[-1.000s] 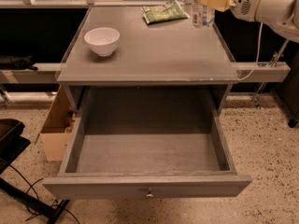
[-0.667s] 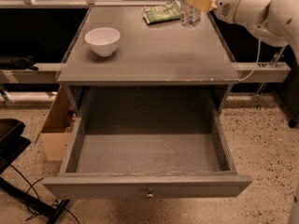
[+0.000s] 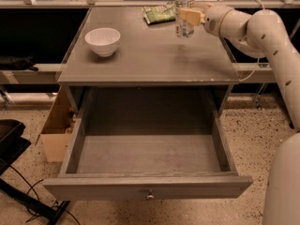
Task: Pick blue plastic bottle from top drawer and place on counter
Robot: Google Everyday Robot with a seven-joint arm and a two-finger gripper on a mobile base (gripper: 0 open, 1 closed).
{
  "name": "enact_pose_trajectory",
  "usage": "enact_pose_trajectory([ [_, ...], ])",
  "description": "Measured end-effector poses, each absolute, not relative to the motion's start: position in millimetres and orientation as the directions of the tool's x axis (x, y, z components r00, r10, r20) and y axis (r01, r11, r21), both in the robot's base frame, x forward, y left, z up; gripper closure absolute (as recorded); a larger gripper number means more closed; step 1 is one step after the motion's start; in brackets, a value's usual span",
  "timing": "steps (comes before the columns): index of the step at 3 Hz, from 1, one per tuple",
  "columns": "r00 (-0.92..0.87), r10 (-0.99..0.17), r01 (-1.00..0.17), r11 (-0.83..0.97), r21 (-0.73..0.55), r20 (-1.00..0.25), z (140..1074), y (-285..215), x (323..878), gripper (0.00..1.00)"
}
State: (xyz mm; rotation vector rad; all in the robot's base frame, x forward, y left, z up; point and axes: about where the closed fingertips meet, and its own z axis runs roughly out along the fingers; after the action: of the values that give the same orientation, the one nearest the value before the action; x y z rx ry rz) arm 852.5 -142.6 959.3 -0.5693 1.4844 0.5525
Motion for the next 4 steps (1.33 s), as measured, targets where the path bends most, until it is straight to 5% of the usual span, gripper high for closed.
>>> enact_pose_trajectory([
  [2, 0.051, 0.01, -0.637, 0.77, -0.025, -0.999, 914, -157, 850, 1.0],
  [4, 0.069, 0.01, -0.639, 0.768, -0.037, -0.998, 913, -156, 847, 0.58],
])
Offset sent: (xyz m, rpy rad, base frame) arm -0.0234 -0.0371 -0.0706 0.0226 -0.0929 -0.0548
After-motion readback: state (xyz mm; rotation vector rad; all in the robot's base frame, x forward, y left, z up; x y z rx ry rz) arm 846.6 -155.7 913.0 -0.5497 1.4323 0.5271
